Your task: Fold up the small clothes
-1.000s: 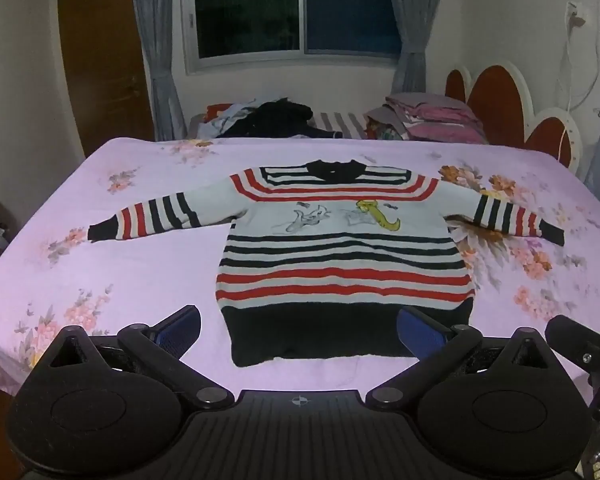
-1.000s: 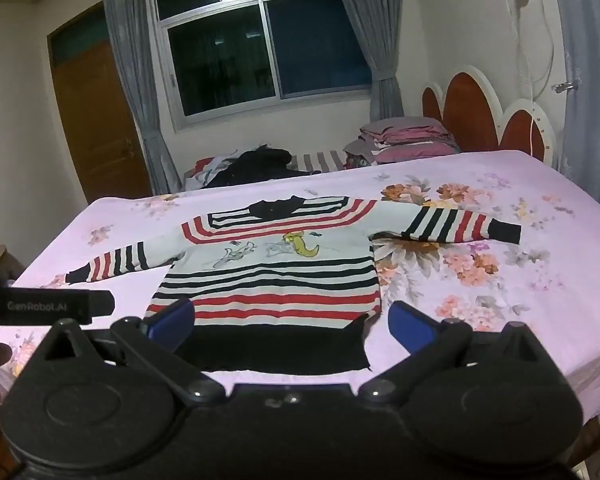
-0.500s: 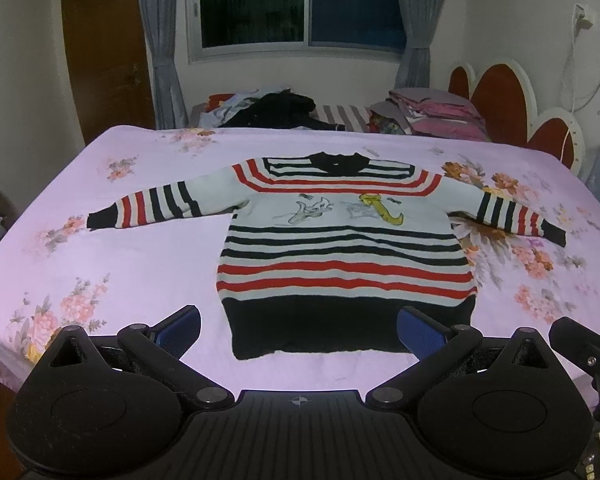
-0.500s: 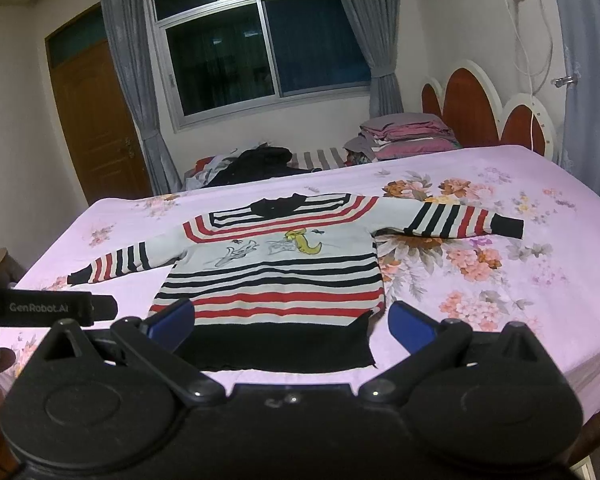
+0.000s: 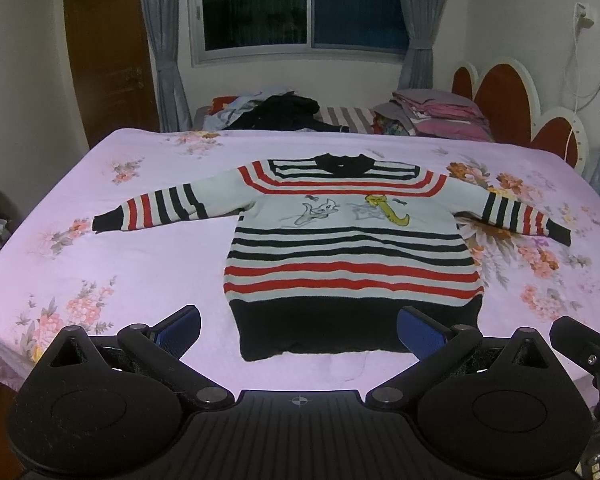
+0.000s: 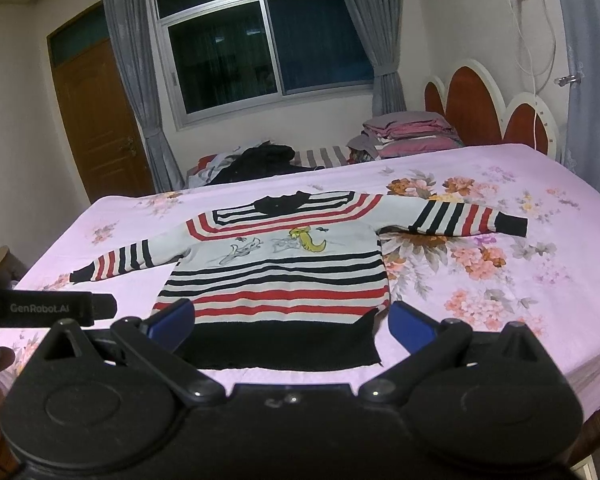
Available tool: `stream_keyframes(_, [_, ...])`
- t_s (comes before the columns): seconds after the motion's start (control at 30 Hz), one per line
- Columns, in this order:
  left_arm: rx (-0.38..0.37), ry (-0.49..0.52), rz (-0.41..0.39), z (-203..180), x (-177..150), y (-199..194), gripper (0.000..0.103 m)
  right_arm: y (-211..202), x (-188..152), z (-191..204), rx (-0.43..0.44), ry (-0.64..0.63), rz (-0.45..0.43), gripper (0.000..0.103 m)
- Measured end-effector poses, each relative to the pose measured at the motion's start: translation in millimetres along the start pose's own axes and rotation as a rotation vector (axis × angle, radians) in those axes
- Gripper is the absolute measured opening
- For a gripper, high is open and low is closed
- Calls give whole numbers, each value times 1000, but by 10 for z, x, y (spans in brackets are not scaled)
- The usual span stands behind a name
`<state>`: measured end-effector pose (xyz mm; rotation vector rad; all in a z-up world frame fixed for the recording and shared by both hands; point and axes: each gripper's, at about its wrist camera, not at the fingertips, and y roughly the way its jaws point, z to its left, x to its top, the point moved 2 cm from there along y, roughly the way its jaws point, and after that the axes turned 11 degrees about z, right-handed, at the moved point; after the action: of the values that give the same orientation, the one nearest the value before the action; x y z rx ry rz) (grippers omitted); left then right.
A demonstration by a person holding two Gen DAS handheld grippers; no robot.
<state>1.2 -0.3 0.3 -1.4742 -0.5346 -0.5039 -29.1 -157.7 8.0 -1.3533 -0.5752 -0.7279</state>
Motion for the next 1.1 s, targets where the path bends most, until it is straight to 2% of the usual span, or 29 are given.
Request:
stream_keyframes(1.07, [-2,5,12,20,53,49,103,28,8,-28,4,-6,8,103])
stream_keyframes(1.1, [0,8,12,-86,12,38,103,32,7,-29,4,-6,9,103])
